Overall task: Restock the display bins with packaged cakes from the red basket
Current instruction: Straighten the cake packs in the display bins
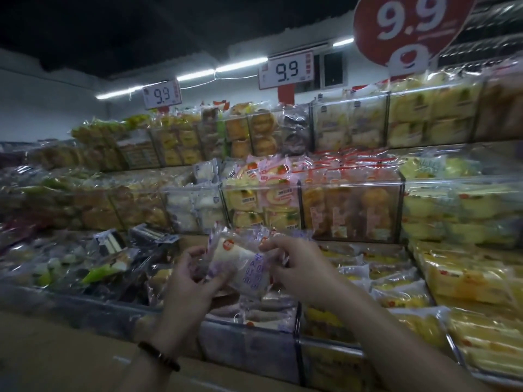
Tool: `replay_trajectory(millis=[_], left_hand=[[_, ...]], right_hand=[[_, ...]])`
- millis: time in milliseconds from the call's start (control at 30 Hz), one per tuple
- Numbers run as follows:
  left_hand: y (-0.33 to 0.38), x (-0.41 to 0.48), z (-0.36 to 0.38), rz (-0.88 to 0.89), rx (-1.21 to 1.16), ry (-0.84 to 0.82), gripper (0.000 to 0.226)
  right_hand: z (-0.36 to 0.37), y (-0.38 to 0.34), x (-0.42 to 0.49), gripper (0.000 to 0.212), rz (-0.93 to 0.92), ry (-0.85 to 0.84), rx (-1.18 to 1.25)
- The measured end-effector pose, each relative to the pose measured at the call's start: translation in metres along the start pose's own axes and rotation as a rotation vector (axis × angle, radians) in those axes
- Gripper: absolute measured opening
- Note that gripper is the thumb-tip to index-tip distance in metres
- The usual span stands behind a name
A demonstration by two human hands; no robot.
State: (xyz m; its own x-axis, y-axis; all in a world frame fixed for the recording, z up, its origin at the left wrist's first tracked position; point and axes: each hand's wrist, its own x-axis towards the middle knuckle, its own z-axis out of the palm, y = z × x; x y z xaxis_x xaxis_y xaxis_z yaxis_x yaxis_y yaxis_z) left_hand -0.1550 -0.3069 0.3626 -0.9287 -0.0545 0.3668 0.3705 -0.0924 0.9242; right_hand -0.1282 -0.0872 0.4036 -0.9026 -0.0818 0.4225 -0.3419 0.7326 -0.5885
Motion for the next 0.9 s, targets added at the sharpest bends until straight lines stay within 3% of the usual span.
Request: replay_trajectory(millis=[67,267,367,600,800,900], left_hand=[[-0.003,0.011,0.004,0.019,0.060,-0.018,0.052],[-0.018,0.046,0.013,0.054,0.576,-0.086,0.032],[-0.027,0.058,0.018,0.048,0.709,-0.097,0.037],[-0.043,0.068,0.036,0.075,0.803,-0.142,0.051],[-0.052,0.070,0.045,0.100,0.851,-0.157,0.048],[-0.046,0.072,0.041,0.056,0.833,-0.160,0.078]], right_hand=[[-0.002,0.000,0.012,0.027,0.015,0.036,0.023],[0.007,0.009,0.047,0.032,0.119,0.045,-0.061],[0.013,0.021,0.055,0.037,0.136,-0.003,-0.154],[0.017,0.050,0.057,0.021,0.155,0.093,-0.360],[0.006,0.055,0.057,0.011,0.211,-0.011,-0.348],[-0.010,0.054,0.052,0.028,0.159,-0.079,-0.328]])
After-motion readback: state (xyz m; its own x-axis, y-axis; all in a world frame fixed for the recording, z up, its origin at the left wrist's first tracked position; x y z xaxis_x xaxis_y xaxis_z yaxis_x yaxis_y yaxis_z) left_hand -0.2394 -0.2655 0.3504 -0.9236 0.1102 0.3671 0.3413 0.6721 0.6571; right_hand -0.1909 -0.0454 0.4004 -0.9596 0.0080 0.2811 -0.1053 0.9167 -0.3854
